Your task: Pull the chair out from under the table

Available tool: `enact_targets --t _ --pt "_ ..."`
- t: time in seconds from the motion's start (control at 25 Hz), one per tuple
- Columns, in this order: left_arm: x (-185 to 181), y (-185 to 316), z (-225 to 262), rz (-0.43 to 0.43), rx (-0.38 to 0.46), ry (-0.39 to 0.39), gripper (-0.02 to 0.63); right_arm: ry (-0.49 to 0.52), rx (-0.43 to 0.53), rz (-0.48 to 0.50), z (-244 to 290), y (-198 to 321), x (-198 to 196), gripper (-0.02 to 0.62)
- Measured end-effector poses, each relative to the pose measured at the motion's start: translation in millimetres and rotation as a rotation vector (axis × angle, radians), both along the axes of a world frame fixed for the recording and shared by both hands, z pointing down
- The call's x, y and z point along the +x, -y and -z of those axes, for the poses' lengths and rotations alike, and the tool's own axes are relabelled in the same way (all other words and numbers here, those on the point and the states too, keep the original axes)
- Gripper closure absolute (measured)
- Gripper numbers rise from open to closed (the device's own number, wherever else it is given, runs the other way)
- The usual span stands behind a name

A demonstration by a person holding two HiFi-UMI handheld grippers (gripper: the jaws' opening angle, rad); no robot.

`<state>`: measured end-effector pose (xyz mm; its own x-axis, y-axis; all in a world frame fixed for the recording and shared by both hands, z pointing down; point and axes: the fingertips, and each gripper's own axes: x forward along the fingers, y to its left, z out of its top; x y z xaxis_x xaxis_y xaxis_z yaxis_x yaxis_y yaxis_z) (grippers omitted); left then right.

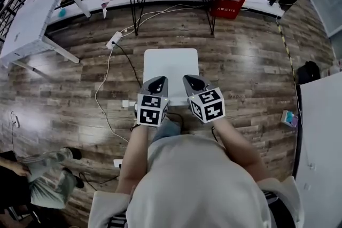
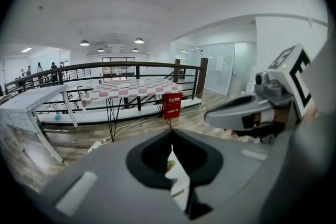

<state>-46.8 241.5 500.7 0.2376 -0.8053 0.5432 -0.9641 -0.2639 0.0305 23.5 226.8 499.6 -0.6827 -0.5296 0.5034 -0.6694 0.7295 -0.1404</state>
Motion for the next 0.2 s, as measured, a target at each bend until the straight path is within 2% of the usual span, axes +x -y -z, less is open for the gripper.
enact_targets --t 0.2 --pt "1.0 2.3 -2.3 -0.005 0.001 -0.003 0.595 0.007 0.0 -0.006 -2.1 0.6 -2.4 0.598"
